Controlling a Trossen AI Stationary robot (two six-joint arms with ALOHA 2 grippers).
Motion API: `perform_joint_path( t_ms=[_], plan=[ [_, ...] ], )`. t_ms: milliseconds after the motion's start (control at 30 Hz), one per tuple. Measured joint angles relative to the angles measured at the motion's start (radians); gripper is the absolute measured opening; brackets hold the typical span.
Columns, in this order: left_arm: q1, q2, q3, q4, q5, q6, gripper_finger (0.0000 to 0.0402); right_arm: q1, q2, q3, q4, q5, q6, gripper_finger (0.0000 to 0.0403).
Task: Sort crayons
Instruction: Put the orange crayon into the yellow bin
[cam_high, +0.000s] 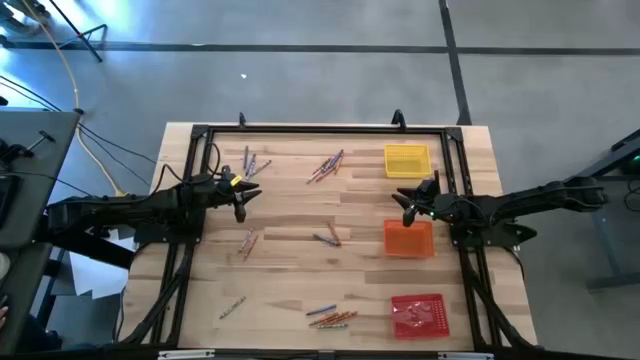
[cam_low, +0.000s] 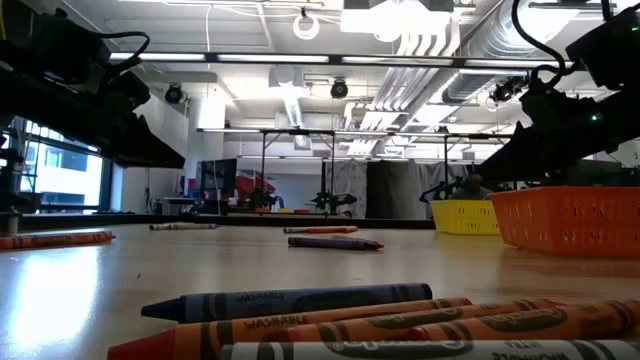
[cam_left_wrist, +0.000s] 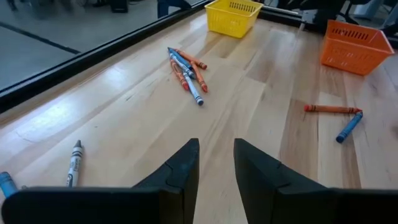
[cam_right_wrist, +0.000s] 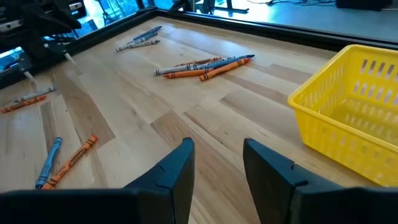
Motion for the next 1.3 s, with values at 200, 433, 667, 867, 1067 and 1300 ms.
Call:
perform_joint_path(
  t_ms=[200,433,667,867,1067,1300],
  plan=[
    [0.000,0.000,0.000,0.000,0.000,-0.049,0.0087,0.000,0.000,0.000,0.000,-0.013,0.101,0.0133],
    [0.000,0.000,0.000,0.001,-0.015,-0.054,0.0087,-0.001,0.000,0.008,0.008,-0.005,0.125,0.0133],
    [0.000,0.000,0.000,0.002,-0.086,-0.054,0.0087,-0.002,0.002,0.127,0.013,0.034,0.041,0.0133],
    [0.000,0.000,0.000,0.035,-0.145,-0.041,0.0087,-0.002,0.058,0.323,-0.071,0.042,-0.137,0.0133],
    [0.000,0.000,0.000,0.091,-0.149,-0.025,0.0087,-0.008,0.170,0.554,-0.264,0.088,-0.253,0.0133],
    [0.000,0.000,0.000,0.112,-0.150,-0.032,0.0087,-0.077,0.356,0.747,-0.442,0.072,-0.137,0.0133]
  ],
)
